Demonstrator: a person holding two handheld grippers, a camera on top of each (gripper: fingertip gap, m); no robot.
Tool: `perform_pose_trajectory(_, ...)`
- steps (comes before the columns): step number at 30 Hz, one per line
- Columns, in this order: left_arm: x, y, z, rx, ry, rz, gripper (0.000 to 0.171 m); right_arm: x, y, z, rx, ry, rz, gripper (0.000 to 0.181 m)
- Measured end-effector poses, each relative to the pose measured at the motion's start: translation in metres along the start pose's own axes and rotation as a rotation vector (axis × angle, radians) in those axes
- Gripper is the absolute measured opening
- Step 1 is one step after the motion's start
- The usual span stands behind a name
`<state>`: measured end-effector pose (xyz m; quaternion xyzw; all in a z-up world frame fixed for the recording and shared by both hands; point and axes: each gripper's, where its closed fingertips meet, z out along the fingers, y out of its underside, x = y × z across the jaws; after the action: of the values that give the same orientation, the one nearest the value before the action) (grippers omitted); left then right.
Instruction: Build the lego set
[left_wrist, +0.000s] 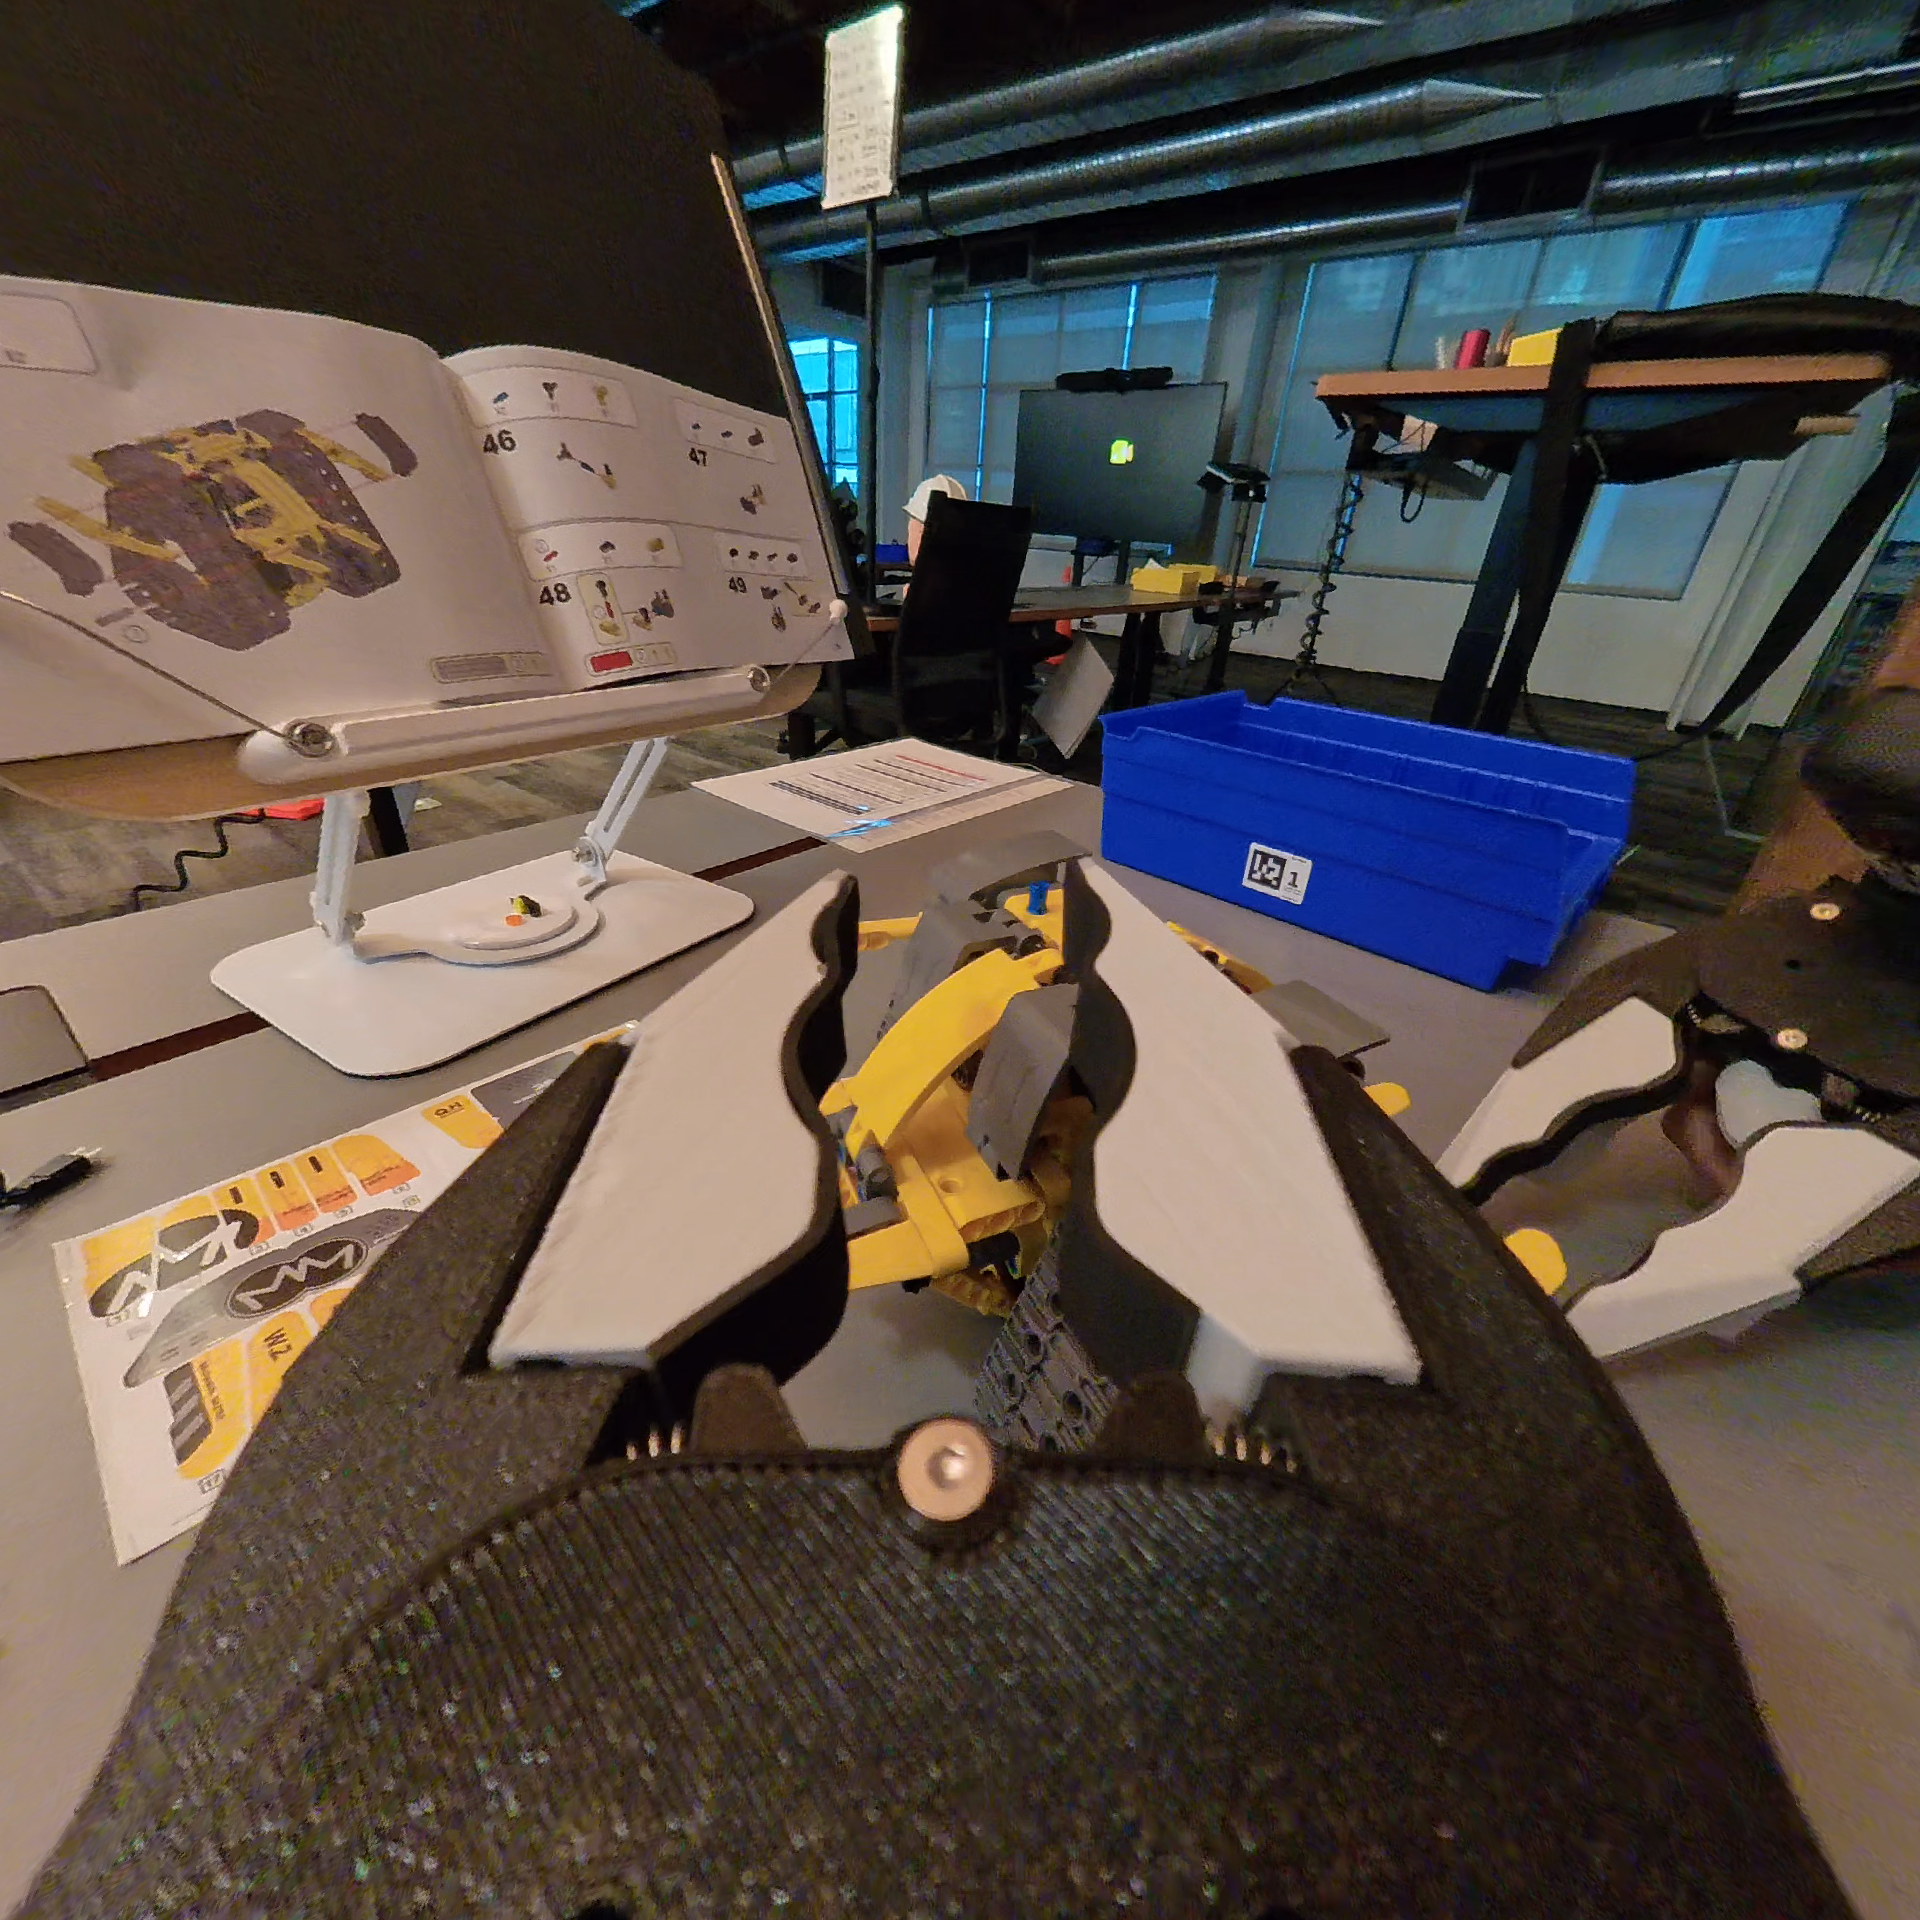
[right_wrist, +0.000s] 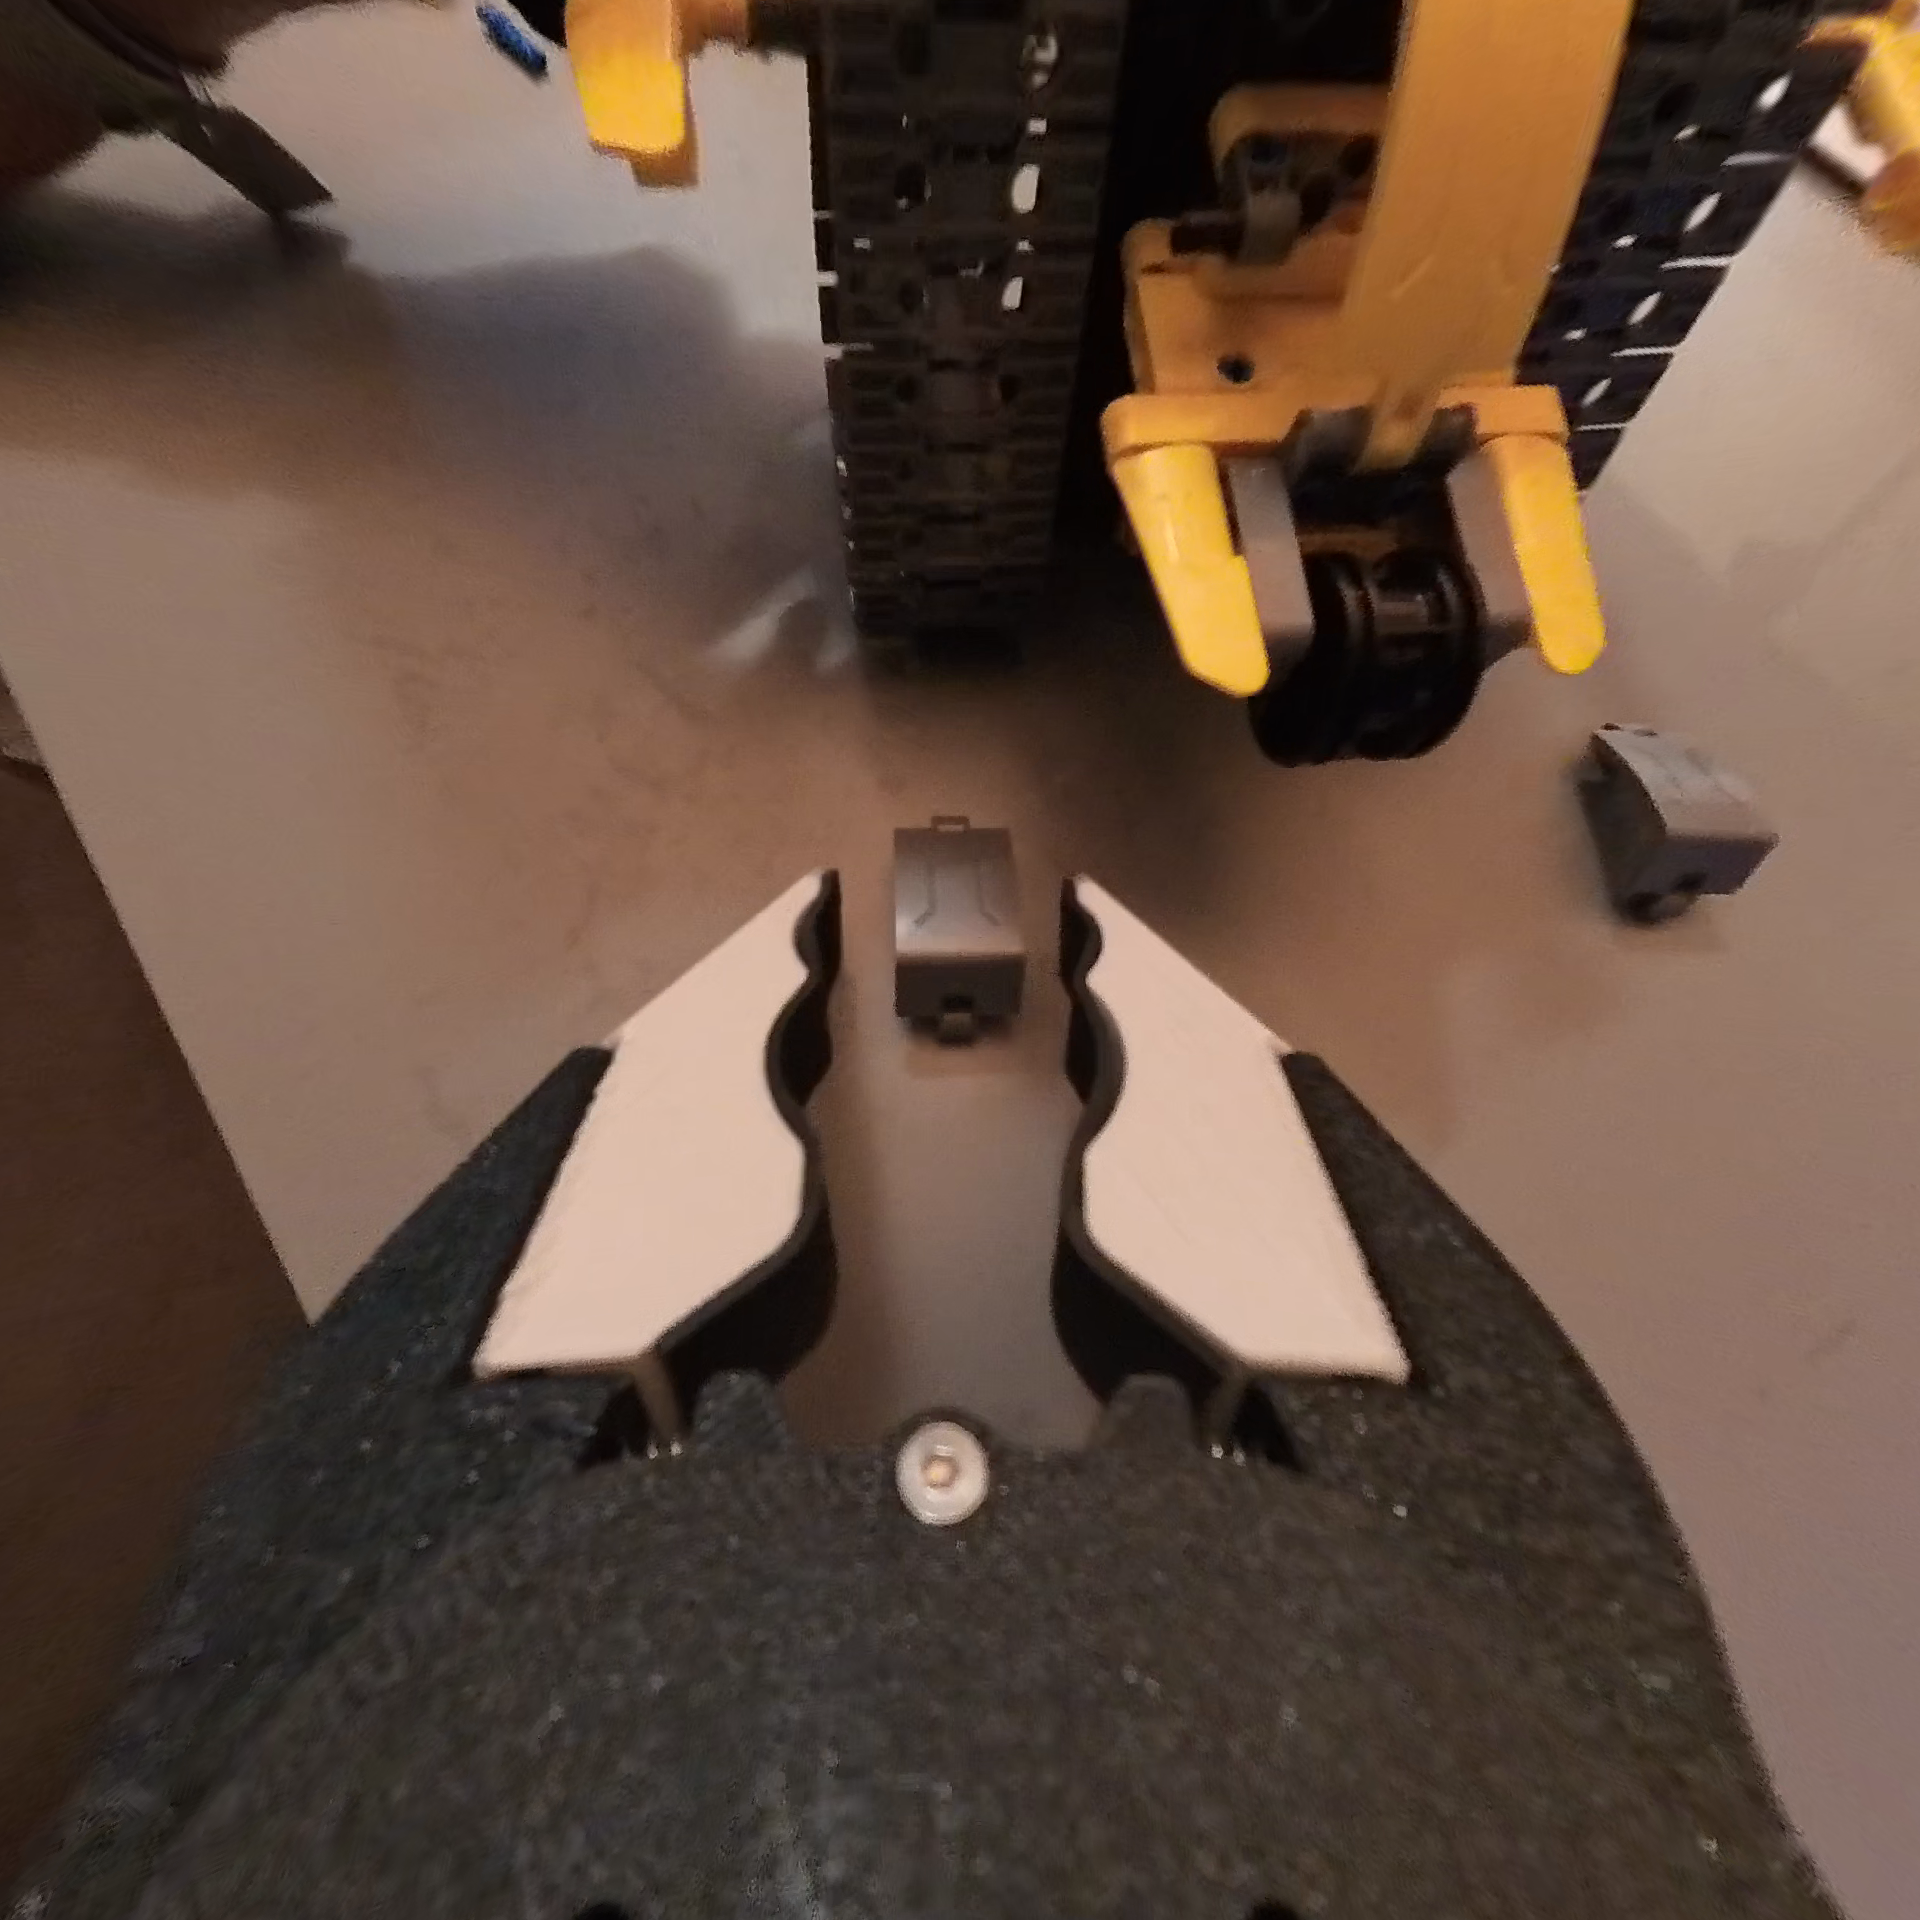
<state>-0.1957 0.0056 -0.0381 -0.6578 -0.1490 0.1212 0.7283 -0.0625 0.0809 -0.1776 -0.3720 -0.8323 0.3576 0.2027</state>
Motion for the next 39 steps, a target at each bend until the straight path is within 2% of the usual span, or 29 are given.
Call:
perform_pose_trajectory(2, -0.001, 0.0, 0.0, 0.001, -0.001, -0.007, 0.038, 0.0, 0.002, 0.003, -0.014, 0.001, -0.006, 0.027)
perform_pose_trajectory(5, 0.0, 0.001, 0.0, 0.001, 0.005, -0.015, 0.038, -0.005, -0.007, 0.001, 0.035, -0.048, 0.016, 0.024)
perform_pose_trajectory(9, 0.004, -0.004, -0.002, 0.022, 0.015, 0.006, 0.038, -0.013, -0.041, -0.02, 0.25, -0.11, 0.029, 0.024)
perform_pose_trajectory(12, 0.007, -0.01, -0.004, 0.047, 0.027, 0.018, 0.038, -0.008, -0.068, -0.04, 0.427, -0.067, -0.003, 0.024)
perform_pose_trajectory(15, 0.01, -0.013, -0.006, 0.061, 0.051, 0.011, 0.039, 0.002, -0.083, -0.048, 0.514, -0.007, -0.014, 0.024)
perform_pose_trajectory(17, 0.02, -0.016, -0.007, 0.079, 0.123, -0.004, 0.045, 0.008, -0.087, -0.046, 0.527, 0.015, 0.009, 0.024)
perform_pose_trajectory(20, 0.054, -0.019, -0.014, 0.079, 0.342, -0.026, 0.05, 0.017, -0.088, -0.043, 0.536, 0.018, 0.091, 0.023)
perform_pose_trajectory(25, 0.081, -0.025, -0.023, 0.079, 0.425, 0.078, 0.044, 0.011, -0.103, -0.066, 0.686, -0.096, 0.17, 0.023)
perform_pose_trajectory(30, 0.124, -0.028, -0.04, 0.049, 0.656, 0.046, 0.044, -0.002, -0.12, -0.087, 0.821, -0.154, 0.156, 0.023)
perform_pose_trajectory(34, 0.139, -0.015, -0.039, -0.013, 0.709, 0.056, 0.042, -0.023, -0.131, -0.083, 0.839, -0.214, 0.099, 0.023)
perform_pose_trajectory(39, 0.141, -0.012, -0.038, -0.032, 0.705, 0.055, 0.032, -0.04, -0.136, -0.075, 0.818, -0.195, 0.011, 0.024)
